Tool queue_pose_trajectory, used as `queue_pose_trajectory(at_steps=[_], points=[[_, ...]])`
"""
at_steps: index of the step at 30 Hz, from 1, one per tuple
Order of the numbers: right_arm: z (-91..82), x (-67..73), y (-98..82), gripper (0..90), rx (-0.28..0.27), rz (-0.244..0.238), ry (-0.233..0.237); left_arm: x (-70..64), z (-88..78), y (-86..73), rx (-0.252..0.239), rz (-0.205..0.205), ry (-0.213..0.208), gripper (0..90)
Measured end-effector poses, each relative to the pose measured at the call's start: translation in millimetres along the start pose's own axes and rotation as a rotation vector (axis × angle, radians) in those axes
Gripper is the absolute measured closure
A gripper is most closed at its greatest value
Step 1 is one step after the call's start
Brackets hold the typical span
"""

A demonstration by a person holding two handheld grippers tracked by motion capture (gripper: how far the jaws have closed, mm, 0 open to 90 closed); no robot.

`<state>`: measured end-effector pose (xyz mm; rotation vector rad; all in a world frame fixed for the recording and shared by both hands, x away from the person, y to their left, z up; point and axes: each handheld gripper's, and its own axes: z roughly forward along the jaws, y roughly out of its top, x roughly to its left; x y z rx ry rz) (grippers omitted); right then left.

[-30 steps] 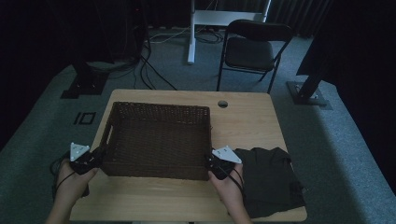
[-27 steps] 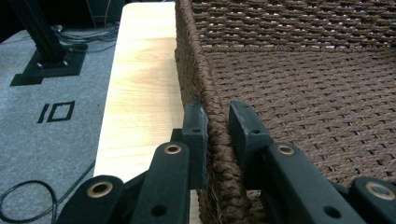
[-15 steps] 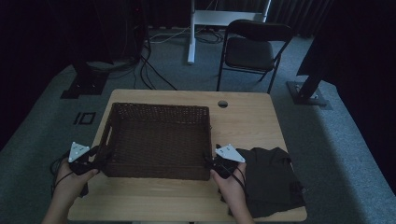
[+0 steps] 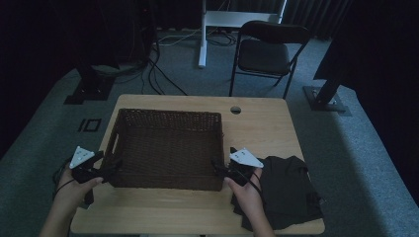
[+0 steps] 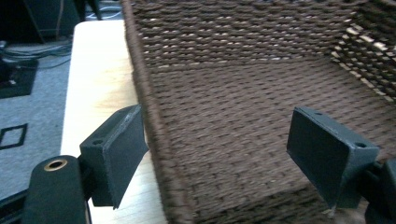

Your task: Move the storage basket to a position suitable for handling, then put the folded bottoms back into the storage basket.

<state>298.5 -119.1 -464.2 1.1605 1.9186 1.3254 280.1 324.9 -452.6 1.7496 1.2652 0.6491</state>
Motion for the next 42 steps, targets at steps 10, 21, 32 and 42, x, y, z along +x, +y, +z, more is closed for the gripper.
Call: queue_pose_trajectory(at_steps=[10, 21, 32, 42], points=[[-8.0, -1.2, 3.1, 13.7, 0.03, -0.046, 0.044, -10.6, -10.6, 11.0, -0.021, 0.039, -0.03, 18.5], [-16.1, -11.6, 8.7, 12.4, -0.018, -0.024, 0.037, -30.8, -1.4, 15.6, -0.022, 0.067, -0.1, 18.5], [-28.5, -26.9, 9.3, 13.1, -0.042, -0.02, -0.007, -53.0, 10.6, 22.0, -0.021, 0.093, -0.148, 18.5], [-43.6, -45.8, 7.0, 13.7, -0.039, -0.024, -0.042, -77.8, 22.1, 31.0, -0.023, 0.131, -0.199, 18.5]])
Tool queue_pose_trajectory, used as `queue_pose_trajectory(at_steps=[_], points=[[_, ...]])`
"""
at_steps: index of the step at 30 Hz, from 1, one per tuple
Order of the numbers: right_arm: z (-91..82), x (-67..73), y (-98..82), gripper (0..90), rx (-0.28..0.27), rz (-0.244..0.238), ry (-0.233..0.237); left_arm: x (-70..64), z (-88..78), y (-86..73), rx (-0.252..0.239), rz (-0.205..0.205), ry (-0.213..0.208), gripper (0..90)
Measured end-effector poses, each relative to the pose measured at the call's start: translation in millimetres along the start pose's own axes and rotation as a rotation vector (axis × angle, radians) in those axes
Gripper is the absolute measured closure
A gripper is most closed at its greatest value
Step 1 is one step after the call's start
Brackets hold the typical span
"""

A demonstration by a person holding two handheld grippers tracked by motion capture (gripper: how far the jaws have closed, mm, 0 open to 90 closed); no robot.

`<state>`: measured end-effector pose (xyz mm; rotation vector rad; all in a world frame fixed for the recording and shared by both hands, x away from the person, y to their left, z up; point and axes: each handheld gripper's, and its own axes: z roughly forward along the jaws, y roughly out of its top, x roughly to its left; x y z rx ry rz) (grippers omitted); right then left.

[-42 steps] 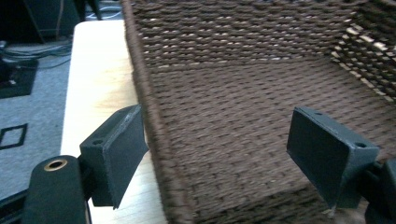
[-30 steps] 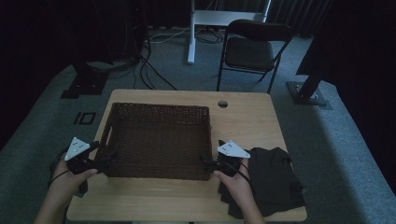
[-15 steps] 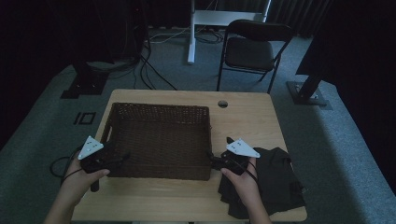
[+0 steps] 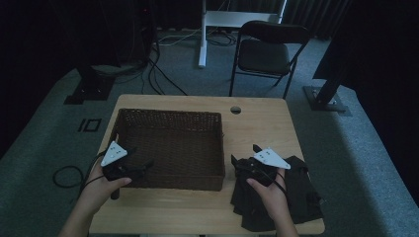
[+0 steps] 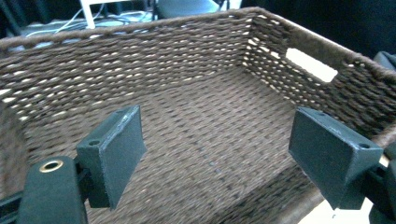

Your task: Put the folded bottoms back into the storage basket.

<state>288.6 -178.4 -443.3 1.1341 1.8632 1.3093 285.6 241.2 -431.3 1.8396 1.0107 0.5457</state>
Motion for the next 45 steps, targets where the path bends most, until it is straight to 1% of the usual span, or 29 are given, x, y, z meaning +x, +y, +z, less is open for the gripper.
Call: queue_pose_trajectory(at_steps=[2, 5, 12, 18, 21, 26, 31, 36, 38, 39, 40, 41, 43, 45], points=[[-2.9, -3.8, -1.0, 13.6, 0.005, 0.001, -0.008, -5.2, 3.5, 2.5, -0.004, 0.002, -0.012, 18.5], [-7.5, -8.9, -2.3, 13.6, 0.015, 0.002, -0.026, -12.7, 8.7, 5.8, -0.003, 0.015, -0.028, 18.5], [-18.8, -21.3, -6.5, 13.6, 0.004, 0.016, -0.05, -27.2, 19.3, 10.7, 0.011, 0.044, -0.068, 18.5], [-27.3, -31.0, -9.5, 13.6, 0.005, 0.014, -0.068, -39.7, 28.4, 14.7, 0.01, 0.052, -0.097, 18.5], [-30.9, -35.3, -12.0, 13.6, 0.001, 0.023, -0.074, -46.4, 33.9, 16.5, 0.009, 0.054, -0.113, 18.5], [-37.4, -44.0, -17.1, 13.5, -0.003, 0.033, -0.092, -58.0, 41.9, 20.2, 0.004, 0.068, -0.138, 18.5], [-44.4, -51.8, -22.5, 13.5, 0.011, 0.036, -0.112, -68.2, 49.6, 21.6, 0.014, 0.082, -0.158, 18.5], [-50.2, -59.7, -29.1, 13.5, 0.022, 0.049, -0.129, -80.7, 56.4, 25.0, 0.011, 0.091, -0.185, 18.5], [-52.5, -63.0, -31.5, 13.6, 0.022, 0.053, -0.134, -85.9, 59.1, 26.6, 0.01, 0.101, -0.198, 18.5], [-52.5, -63.0, -31.5, 13.6, 0.022, 0.053, -0.134, -85.9, 59.1, 26.6, 0.01, 0.101, -0.198, 18.5], [-53.9, -64.4, -32.6, 13.5, 0.023, 0.054, -0.136, -92.4, 62.0, 28.3, 0.005, 0.102, -0.212, 18.5], [-56.9, -68.9, -35.0, 13.6, 0.016, 0.056, -0.146, -95.1, 63.4, 28.9, 0.004, 0.106, -0.217, 18.5], [-59.3, -72.8, -37.0, 13.6, 0.006, 0.053, -0.167, -100.7, 66.1, 29.6, 0.006, 0.12, -0.227, 18.5], [-62.0, -76.5, -39.3, 13.5, 0.007, 0.058, -0.17, -105.8, 69.2, 29.9, 0.004, 0.125, -0.234, 18.5]])
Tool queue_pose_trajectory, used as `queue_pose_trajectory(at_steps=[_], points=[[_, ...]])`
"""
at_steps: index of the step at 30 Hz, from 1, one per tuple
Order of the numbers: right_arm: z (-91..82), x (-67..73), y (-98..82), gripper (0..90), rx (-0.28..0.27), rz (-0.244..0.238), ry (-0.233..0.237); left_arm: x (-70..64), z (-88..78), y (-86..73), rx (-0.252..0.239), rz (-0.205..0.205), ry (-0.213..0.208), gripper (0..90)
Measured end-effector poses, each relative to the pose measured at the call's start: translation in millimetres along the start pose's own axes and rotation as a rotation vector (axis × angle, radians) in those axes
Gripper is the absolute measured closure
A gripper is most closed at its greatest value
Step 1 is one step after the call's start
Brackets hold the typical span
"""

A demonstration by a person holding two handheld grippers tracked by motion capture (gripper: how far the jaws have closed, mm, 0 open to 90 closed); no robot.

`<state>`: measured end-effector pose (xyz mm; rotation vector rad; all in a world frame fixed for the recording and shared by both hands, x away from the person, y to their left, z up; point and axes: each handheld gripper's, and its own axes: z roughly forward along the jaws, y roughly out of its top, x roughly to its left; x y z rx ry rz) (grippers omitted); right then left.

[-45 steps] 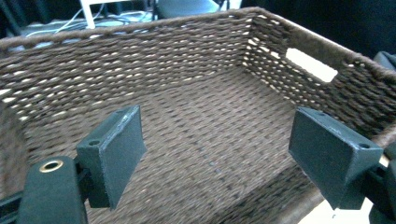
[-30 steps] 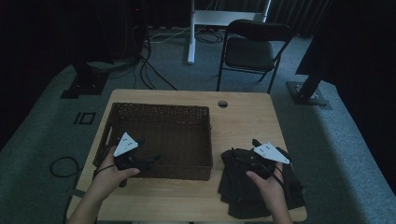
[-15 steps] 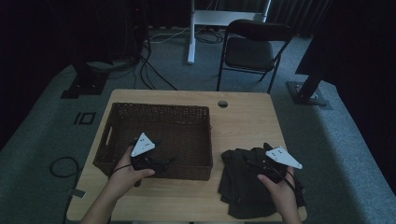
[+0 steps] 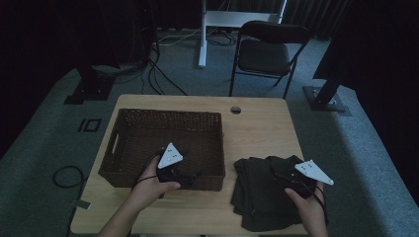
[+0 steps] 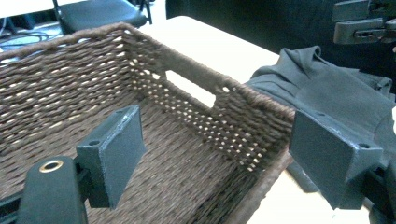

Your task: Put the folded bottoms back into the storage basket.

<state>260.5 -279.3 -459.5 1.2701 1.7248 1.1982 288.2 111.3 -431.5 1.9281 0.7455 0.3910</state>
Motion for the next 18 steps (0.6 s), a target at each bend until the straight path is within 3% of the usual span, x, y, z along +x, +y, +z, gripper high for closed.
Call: queue_pose_trajectory(at_steps=[12, 18], points=[[-9.1, -26.3, -18.0, 13.6, 0.027, 0.006, -0.023, -34.9, 34.7, 6.9, 0.006, 0.039, -0.102, 18.4], [-12.4, -38.2, -26.0, 13.6, 0.034, 0.02, -0.04, -48.2, 48.0, 11.1, -0.003, 0.055, -0.13, 18.5]])
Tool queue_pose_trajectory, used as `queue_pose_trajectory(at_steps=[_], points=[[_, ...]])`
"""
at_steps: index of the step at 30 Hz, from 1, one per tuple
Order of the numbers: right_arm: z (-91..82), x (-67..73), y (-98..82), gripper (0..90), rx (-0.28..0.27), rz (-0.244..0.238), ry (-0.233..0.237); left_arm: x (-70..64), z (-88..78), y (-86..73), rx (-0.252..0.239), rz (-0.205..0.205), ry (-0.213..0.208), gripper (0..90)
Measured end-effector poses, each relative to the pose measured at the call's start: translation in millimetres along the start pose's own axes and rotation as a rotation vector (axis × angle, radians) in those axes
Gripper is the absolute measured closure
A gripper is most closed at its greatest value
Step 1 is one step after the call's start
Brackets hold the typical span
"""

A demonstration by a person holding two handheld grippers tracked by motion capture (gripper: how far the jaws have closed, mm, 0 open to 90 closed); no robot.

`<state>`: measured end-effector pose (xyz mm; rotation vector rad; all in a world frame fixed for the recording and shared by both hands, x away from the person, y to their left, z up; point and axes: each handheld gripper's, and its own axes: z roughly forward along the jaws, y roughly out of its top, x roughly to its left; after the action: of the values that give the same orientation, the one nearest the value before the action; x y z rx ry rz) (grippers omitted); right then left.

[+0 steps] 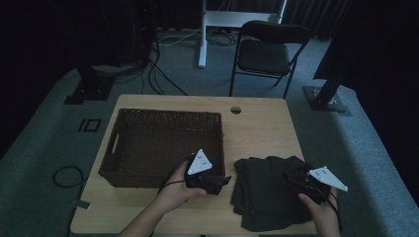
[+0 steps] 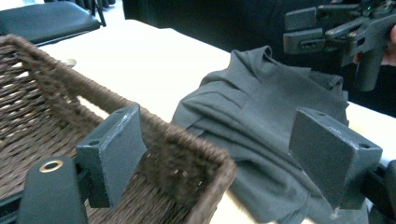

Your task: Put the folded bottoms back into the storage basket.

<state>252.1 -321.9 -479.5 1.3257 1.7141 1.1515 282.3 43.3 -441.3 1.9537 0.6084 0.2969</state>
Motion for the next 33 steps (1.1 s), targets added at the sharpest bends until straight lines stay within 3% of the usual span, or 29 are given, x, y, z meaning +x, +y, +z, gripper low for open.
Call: queue_pose_trajectory(at_steps=[3, 10, 16, 23, 27, 30, 32, 33], points=[[-0.8, -5.4, -5.6, 13.6, 0.012, 0.002, -0.003, -3.5, 6.8, 3.1, -0.01, 0.004, -0.002, 18.5], [-0.6, -19.9, -15.9, 13.7, 0.026, 0.021, -0.022, -24.0, 26.7, 12.2, -0.04, 0.007, -0.054, 18.5], [1.7, -30.0, -21.2, 13.9, 0.034, 0.023, -0.041, -43.5, 46.2, 14.7, -0.059, 0.019, -0.047, 18.5], [5.2, -38.6, -30.3, 13.9, 0.058, 0.039, -0.055, -59.3, 66.0, 7.2, -0.033, 0.01, -0.071, 18.5], [5.4, -42.8, -35.4, 14.0, 0.072, 0.046, -0.057, -67.4, 77.6, 0.2, -0.062, -0.023, -0.034, 18.5], [5.1, -42.7, -38.2, 14.0, 0.075, 0.056, -0.049, -69.0, 82.0, -2.9, -0.059, -0.033, -0.034, 18.5], [5.3, -42.5, -41.2, 14.0, 0.086, 0.047, -0.055, -70.8, 87.9, -8.1, -0.044, -0.02, -0.01, 18.5], [5.7, -42.7, -42.5, 14.0, 0.09, 0.044, -0.058, -71.3, 90.0, -10.2, -0.035, -0.034, -0.008, 18.5]])
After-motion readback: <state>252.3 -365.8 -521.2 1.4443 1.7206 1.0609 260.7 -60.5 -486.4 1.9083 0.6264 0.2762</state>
